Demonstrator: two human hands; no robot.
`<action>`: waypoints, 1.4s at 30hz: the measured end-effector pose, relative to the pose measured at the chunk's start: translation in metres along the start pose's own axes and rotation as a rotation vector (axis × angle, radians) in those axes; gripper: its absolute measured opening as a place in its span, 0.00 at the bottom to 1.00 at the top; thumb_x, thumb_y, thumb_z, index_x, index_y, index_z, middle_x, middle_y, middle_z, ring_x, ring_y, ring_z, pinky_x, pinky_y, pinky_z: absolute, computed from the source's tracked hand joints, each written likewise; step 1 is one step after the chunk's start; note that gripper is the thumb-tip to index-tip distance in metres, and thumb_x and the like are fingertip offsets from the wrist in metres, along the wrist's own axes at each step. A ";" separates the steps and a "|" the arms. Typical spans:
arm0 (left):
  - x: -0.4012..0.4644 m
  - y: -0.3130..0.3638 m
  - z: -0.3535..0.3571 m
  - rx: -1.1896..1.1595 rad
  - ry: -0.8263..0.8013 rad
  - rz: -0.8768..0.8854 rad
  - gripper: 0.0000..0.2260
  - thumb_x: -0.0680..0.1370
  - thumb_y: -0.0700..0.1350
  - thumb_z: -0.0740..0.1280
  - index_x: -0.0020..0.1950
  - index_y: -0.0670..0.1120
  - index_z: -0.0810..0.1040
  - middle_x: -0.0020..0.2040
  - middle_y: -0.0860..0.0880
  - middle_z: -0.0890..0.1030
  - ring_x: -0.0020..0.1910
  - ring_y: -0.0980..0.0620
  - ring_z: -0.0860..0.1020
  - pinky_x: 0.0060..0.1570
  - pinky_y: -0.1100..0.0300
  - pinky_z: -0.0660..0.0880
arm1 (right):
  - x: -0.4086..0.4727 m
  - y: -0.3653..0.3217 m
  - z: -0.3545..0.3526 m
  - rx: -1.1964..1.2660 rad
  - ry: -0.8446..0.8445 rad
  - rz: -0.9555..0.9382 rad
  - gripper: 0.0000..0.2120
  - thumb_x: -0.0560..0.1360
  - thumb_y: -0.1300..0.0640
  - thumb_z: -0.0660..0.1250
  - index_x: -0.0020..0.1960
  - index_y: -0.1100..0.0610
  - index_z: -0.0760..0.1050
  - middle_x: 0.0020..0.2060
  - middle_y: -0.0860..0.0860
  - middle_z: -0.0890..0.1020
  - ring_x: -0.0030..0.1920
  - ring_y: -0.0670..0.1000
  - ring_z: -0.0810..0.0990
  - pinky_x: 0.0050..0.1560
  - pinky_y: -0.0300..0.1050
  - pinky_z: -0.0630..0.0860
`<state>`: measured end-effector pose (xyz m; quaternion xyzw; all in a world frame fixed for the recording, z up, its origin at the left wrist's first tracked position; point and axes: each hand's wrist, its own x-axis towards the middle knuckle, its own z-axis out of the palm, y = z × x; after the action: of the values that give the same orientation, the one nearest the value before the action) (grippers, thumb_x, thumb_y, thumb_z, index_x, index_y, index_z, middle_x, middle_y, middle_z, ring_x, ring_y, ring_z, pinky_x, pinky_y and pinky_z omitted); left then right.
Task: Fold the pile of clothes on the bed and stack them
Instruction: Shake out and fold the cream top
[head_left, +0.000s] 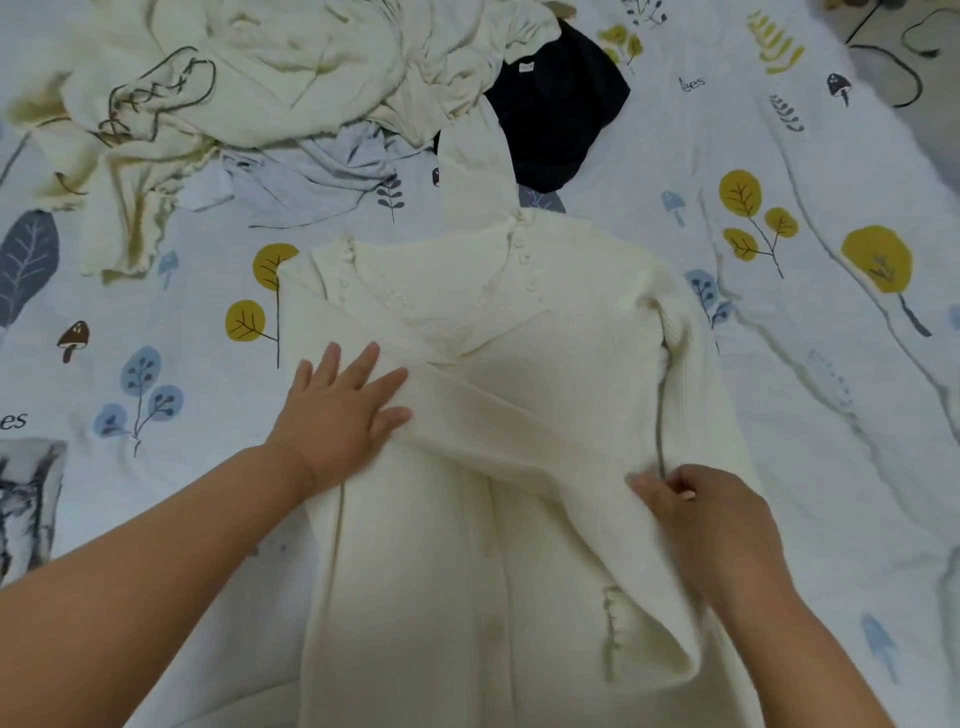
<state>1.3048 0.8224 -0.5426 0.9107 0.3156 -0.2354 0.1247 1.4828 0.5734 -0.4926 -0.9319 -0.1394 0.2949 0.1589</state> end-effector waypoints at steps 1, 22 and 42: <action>-0.001 0.010 -0.002 0.031 0.046 -0.026 0.27 0.79 0.61 0.44 0.76 0.53 0.55 0.78 0.47 0.49 0.75 0.40 0.48 0.72 0.45 0.47 | -0.001 -0.003 0.002 -0.108 0.032 -0.007 0.16 0.75 0.42 0.63 0.38 0.54 0.72 0.35 0.48 0.77 0.36 0.52 0.74 0.36 0.44 0.65; -0.024 0.132 0.025 -0.017 0.190 0.175 0.29 0.80 0.50 0.51 0.77 0.52 0.40 0.77 0.47 0.38 0.76 0.44 0.39 0.72 0.46 0.40 | -0.035 0.035 0.027 -0.339 0.205 -0.306 0.27 0.76 0.56 0.63 0.74 0.54 0.61 0.70 0.58 0.66 0.71 0.59 0.63 0.67 0.50 0.63; -0.034 0.235 0.029 -0.449 0.146 0.250 0.18 0.76 0.42 0.59 0.67 0.49 0.70 0.70 0.49 0.67 0.69 0.51 0.63 0.69 0.58 0.56 | 0.014 0.078 -0.038 -0.156 -0.017 0.130 0.08 0.77 0.60 0.57 0.53 0.58 0.71 0.52 0.58 0.76 0.51 0.58 0.73 0.45 0.45 0.67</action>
<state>1.4202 0.6137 -0.5318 0.9067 0.2531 -0.0761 0.3286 1.5289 0.4988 -0.4999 -0.9460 -0.1023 0.3006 0.0652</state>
